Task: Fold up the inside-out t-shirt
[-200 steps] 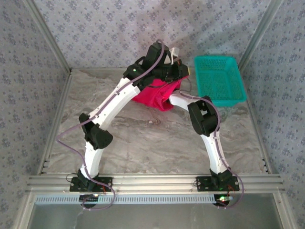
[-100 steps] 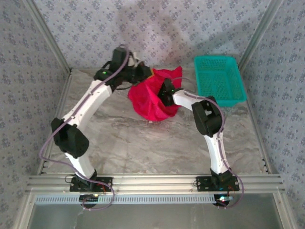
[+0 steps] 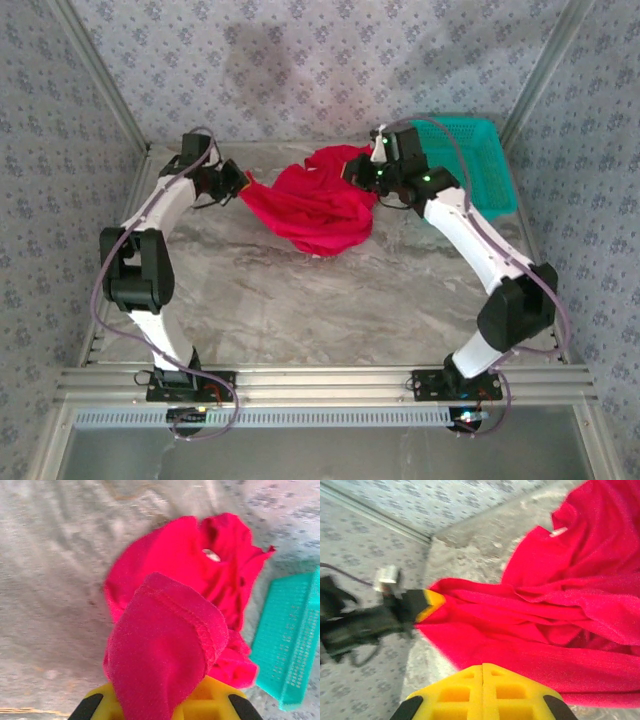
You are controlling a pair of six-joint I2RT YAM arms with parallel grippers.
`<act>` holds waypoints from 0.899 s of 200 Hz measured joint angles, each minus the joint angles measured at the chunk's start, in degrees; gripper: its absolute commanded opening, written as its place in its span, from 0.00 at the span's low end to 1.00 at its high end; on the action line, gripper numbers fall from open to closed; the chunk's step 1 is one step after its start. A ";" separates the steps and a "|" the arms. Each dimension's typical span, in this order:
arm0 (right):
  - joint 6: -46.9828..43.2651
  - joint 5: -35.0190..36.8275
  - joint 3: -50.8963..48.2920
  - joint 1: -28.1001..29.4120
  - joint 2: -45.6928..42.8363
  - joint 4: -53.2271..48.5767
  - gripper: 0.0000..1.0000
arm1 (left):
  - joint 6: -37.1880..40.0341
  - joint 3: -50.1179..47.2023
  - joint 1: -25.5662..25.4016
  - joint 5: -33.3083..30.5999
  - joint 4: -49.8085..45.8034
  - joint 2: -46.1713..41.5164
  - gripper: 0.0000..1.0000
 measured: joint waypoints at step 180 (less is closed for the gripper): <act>-9.62 12.31 16.44 7.56 37.00 -3.56 0.66 | -1.16 4.02 -8.35 2.32 2.40 -9.84 0.00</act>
